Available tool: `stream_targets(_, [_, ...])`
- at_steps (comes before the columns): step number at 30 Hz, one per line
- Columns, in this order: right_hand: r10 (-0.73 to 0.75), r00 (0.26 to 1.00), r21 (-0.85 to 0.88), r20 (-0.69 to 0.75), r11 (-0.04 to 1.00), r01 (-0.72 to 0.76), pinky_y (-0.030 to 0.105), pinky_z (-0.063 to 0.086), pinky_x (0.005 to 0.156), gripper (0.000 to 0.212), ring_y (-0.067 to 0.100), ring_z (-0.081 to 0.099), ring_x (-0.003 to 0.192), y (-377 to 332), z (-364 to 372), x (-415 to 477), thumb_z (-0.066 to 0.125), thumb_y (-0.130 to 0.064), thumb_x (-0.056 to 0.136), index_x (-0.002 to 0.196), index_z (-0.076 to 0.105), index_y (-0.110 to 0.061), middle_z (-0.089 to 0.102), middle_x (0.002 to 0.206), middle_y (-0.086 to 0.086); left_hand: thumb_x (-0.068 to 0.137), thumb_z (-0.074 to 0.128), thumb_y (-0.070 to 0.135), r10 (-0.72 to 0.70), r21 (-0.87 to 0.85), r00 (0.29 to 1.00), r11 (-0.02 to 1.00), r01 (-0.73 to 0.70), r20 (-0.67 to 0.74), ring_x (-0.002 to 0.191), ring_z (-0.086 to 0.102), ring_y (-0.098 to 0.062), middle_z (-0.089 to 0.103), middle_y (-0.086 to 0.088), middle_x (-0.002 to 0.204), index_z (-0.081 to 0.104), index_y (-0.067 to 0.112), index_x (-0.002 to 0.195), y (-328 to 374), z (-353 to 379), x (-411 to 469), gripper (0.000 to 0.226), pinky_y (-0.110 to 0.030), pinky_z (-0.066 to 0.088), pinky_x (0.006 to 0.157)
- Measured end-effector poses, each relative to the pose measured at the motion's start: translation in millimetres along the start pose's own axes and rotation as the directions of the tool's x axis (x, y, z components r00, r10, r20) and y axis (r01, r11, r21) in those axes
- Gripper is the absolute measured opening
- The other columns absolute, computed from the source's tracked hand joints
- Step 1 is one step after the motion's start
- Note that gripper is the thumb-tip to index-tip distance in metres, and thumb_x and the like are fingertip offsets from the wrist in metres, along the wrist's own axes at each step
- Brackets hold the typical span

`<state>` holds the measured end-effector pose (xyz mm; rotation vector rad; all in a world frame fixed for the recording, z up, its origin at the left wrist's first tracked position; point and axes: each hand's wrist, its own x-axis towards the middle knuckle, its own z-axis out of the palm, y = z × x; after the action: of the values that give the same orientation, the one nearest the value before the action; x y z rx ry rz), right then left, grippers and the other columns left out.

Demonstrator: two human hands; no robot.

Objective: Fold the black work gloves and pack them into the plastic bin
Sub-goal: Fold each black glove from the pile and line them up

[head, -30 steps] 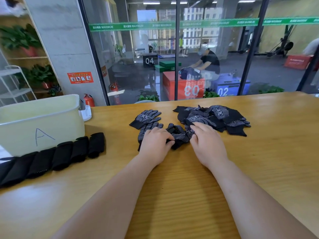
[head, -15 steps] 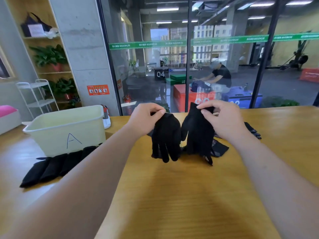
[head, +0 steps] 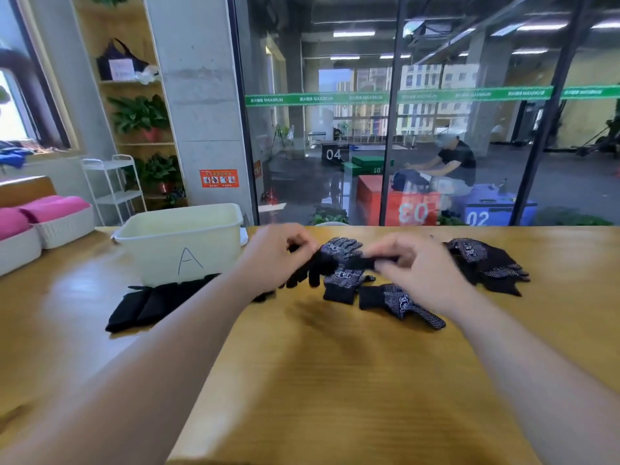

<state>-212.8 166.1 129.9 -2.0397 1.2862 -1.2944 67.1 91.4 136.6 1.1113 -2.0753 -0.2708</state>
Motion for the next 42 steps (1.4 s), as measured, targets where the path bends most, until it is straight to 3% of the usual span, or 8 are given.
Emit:
stream_targets(4, [0.174,0.864,-0.172,0.472,0.980,-0.103,0.025,0.056,0.094,0.017,0.002,0.073,0.104,27,27,-48,0.076,-0.028,0.097,0.113,0.078,-0.035,0.079,0.106,-0.018,0.102,0.070,0.042,-0.094,0.014,0.889,0.995,0.098,0.449,0.080,0.070,-0.002,0.079,0.013,0.087,0.079,0.026,0.093,-9,21,-51,0.020,-0.030,0.057,0.082])
stream_targets(8, [0.148,0.984,-0.347,0.098,0.932,-0.106,0.037,0.050,0.109,0.024,-0.007,0.061,0.119,70,36,-49,0.068,-0.031,0.101,0.120,0.075,-0.044,0.070,0.126,-0.029,0.103,0.062,0.053,-0.107,0.092,0.946,0.992,0.083,0.306,0.083,0.065,-0.001,0.076,0.012,0.095,0.077,0.031,0.103,-24,46,-67,0.027,-0.034,0.057,0.084])
stream_targets(10, [0.180,0.971,-0.517,0.156,0.853,-0.075,0.041,0.033,0.125,0.038,0.004,0.042,0.147,85,38,-43,0.057,-0.036,0.107,0.144,0.061,-0.042,0.050,0.156,-0.023,0.102,0.057,0.063,-0.075,0.137,0.938,0.990,0.030,0.338,0.118,0.062,-0.008,0.066,0.012,0.131,0.067,0.039,0.132,-29,59,-69,0.040,-0.039,0.051,0.106])
stream_targets(14, [0.434,0.869,-0.712,0.236,0.686,-0.149,0.046,0.014,0.132,0.063,0.019,0.009,0.163,108,38,-39,0.029,-0.064,0.109,0.167,0.025,-0.039,0.015,0.176,-0.011,0.100,0.037,0.079,-0.150,0.329,0.816,0.943,-0.052,0.558,0.164,0.011,-0.020,0.015,0.006,0.177,0.022,0.038,0.168,-32,87,-75,0.082,-0.047,0.016,0.133])
stream_targets(20, [0.441,0.897,-0.783,-0.022,0.551,-0.290,0.052,0.022,0.129,0.066,0.028,0.013,0.162,119,44,-21,0.019,-0.064,0.109,0.167,0.026,-0.034,0.019,0.176,-0.002,0.105,0.045,0.067,-0.174,0.309,0.834,0.951,0.005,0.523,0.165,0.006,-0.018,0.011,0.007,0.178,0.016,0.036,0.170,-42,91,-58,0.077,-0.041,0.008,0.133])
stream_targets(29, [0.444,0.849,-0.789,0.286,0.612,-0.054,0.055,0.004,0.131,0.068,0.024,0.002,0.164,122,83,35,0.015,-0.074,0.105,0.167,0.012,-0.047,0.001,0.178,-0.010,0.102,0.025,0.079,-0.100,0.320,0.914,0.947,-0.034,0.393,0.164,-0.002,-0.007,0.008,0.012,0.178,0.012,0.034,0.171,-55,116,-51,0.084,-0.037,0.001,0.134])
stream_targets(38, [0.539,0.842,-0.807,0.003,0.498,-0.316,0.056,0.008,0.131,0.079,0.027,0.007,0.164,170,47,53,0.008,-0.081,0.099,0.168,0.015,-0.043,0.007,0.178,-0.006,0.100,0.027,0.082,-0.083,0.266,0.919,0.964,-0.025,0.385,0.163,-0.001,-0.004,0.012,0.013,0.177,0.015,0.034,0.170,-59,116,-51,0.086,-0.036,0.005,0.134])
stream_targets(42, [0.358,0.919,-0.863,-0.164,0.399,-0.310,0.052,0.029,0.123,0.074,0.031,0.025,0.156,158,49,46,0.017,-0.073,0.104,0.162,0.037,-0.032,0.032,0.170,0.004,0.101,0.034,0.079,-0.082,0.203,0.946,0.979,0.018,0.315,0.162,0.012,-0.007,0.026,0.013,0.173,0.029,0.032,0.167,-59,114,-51,0.081,-0.041,0.017,0.133])
